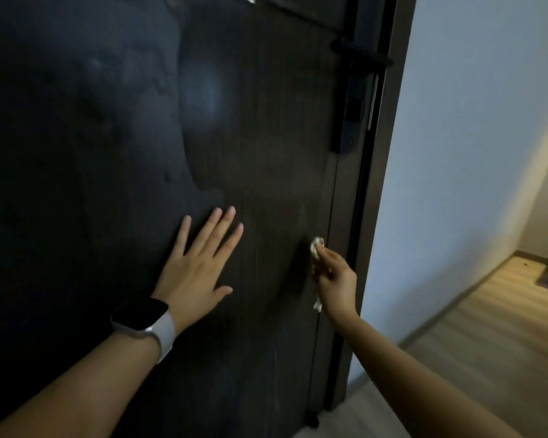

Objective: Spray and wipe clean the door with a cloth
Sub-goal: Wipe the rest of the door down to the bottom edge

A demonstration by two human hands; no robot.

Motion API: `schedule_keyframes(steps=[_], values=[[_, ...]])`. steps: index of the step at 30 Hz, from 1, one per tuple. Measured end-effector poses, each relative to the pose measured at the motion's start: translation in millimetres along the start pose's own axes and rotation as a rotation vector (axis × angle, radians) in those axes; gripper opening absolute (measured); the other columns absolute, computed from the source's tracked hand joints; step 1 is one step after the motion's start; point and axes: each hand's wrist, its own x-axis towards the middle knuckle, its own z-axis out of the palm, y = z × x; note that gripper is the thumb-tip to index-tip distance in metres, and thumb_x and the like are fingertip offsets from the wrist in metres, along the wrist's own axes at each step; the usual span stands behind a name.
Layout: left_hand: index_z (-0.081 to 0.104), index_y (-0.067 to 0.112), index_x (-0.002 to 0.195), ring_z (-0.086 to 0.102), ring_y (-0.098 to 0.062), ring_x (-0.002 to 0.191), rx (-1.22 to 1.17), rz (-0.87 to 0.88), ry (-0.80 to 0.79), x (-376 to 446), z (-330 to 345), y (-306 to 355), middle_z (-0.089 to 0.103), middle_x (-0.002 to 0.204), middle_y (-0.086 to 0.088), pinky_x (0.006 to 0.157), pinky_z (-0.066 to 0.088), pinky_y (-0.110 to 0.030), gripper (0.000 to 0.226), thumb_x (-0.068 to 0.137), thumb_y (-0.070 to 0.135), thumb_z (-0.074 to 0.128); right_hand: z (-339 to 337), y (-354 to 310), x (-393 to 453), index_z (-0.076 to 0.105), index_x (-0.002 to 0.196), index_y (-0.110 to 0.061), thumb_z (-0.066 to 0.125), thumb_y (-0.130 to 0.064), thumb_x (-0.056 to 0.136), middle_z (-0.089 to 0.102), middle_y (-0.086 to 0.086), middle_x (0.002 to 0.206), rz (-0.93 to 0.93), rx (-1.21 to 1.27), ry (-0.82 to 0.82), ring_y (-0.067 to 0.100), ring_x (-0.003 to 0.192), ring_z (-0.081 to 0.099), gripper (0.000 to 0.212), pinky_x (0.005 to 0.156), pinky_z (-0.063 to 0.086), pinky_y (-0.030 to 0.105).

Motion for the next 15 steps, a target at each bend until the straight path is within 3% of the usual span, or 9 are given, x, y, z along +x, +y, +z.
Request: schedule_keyframes(steps=[2,5,8,11,13,15], values=[[0.013,0.014,0.154,-0.008,-0.027,0.149,0.042,-0.019,-0.071,0.3,12.0,1.8,-0.001,0.162,-0.012,0.116,-0.016,-0.053,0.130,0.055,0.070,0.076,-1.0,2.5,-1.2,0.062,0.128,-0.014,0.056,0.014,0.086,0.055,-0.008,0.124,0.015,-0.001,0.051,0.015,0.117,0.056,0.051,0.103,0.048,0.034],[-0.004,0.014,0.153,-0.017,-0.028,0.147,0.095,-0.057,-0.096,1.1,19.9,3.9,-0.014,0.161,-0.012,0.112,-0.021,-0.055,0.135,0.058,0.072,0.073,3.2,-12.0,19.2,0.061,0.129,-0.011,0.055,0.016,0.085,0.054,-0.004,0.124,-0.085,0.045,0.075,0.016,0.119,0.055,0.052,0.105,0.042,0.018],[-0.020,0.014,0.150,-0.028,-0.029,0.144,0.149,-0.087,-0.104,0.4,22.1,8.8,-0.030,0.157,-0.012,0.110,-0.022,-0.057,0.136,0.064,0.071,0.069,18.4,-30.9,47.8,0.061,0.129,-0.008,0.053,0.015,0.085,0.050,0.001,0.123,-0.187,0.139,0.131,0.014,0.115,0.054,0.050,0.101,0.049,0.034],[-0.021,0.014,0.150,-0.028,-0.029,0.144,0.161,-0.097,-0.100,1.0,22.0,9.7,-0.030,0.157,-0.012,0.111,-0.018,-0.059,0.137,0.063,0.070,0.070,40.1,-47.0,63.9,0.065,0.120,-0.012,0.060,-0.003,0.092,0.048,0.000,0.115,-0.224,0.236,0.232,0.007,0.106,0.054,0.030,0.094,0.051,0.028],[-0.021,0.014,0.151,-0.028,-0.029,0.144,0.170,-0.099,-0.103,1.7,23.0,9.2,-0.030,0.156,-0.012,0.112,-0.016,-0.059,0.137,0.063,0.071,0.069,55.6,-46.4,58.9,0.071,0.108,-0.009,0.066,-0.015,0.092,0.051,0.002,0.111,-0.246,0.264,0.301,0.013,0.104,0.056,0.018,0.093,0.050,0.027],[-0.019,0.015,0.151,-0.027,-0.029,0.144,0.168,-0.092,-0.103,2.6,23.0,9.4,-0.029,0.157,-0.012,0.112,-0.016,-0.059,0.137,0.063,0.071,0.070,72.3,-31.0,36.4,0.072,0.099,-0.002,0.067,-0.010,0.090,0.054,0.008,0.104,-0.362,0.210,0.299,0.022,0.097,0.058,0.014,0.085,0.052,0.032]])
